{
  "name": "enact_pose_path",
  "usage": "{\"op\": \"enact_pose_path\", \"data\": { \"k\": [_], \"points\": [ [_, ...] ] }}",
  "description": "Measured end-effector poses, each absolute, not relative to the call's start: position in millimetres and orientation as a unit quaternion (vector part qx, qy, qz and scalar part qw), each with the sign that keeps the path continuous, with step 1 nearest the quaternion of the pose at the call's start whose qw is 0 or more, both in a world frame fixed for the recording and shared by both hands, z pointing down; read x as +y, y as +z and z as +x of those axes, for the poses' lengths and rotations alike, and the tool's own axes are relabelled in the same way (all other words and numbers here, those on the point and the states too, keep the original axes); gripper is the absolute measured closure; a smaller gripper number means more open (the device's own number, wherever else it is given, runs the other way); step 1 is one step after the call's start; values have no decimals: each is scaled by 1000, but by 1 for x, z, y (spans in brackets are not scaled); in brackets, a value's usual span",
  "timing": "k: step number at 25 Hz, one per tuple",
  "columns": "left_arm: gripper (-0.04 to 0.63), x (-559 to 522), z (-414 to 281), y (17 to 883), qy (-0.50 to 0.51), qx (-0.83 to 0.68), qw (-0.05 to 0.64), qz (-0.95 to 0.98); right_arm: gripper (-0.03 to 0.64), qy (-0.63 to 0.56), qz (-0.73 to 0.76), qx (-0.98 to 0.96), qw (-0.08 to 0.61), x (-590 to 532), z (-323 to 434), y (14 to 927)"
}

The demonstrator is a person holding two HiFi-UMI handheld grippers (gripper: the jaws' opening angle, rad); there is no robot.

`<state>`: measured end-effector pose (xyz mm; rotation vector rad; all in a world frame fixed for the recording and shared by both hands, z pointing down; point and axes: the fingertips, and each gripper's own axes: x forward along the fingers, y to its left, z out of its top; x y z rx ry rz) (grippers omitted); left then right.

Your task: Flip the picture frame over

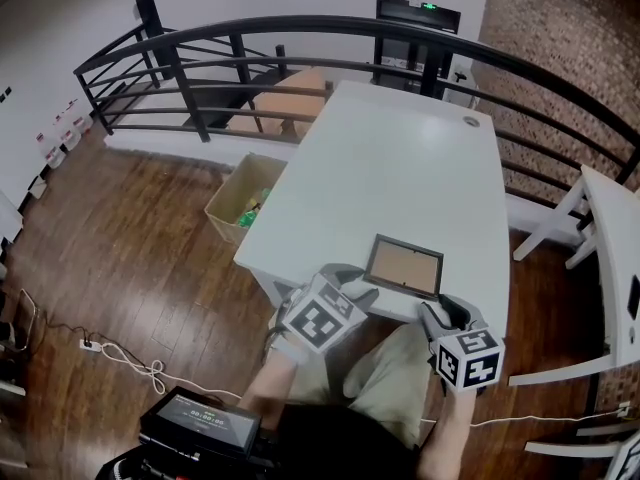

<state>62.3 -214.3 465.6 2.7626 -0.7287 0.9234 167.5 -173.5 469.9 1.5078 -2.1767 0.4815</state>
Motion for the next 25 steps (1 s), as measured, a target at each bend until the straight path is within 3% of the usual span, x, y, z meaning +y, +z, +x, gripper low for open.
{"op": "enact_pose_path", "data": {
  "k": [25],
  "points": [
    [426, -193, 58, 398, 224, -253, 24, 941, 483, 84, 565, -796, 202, -148, 166, 400]
  ]
}}
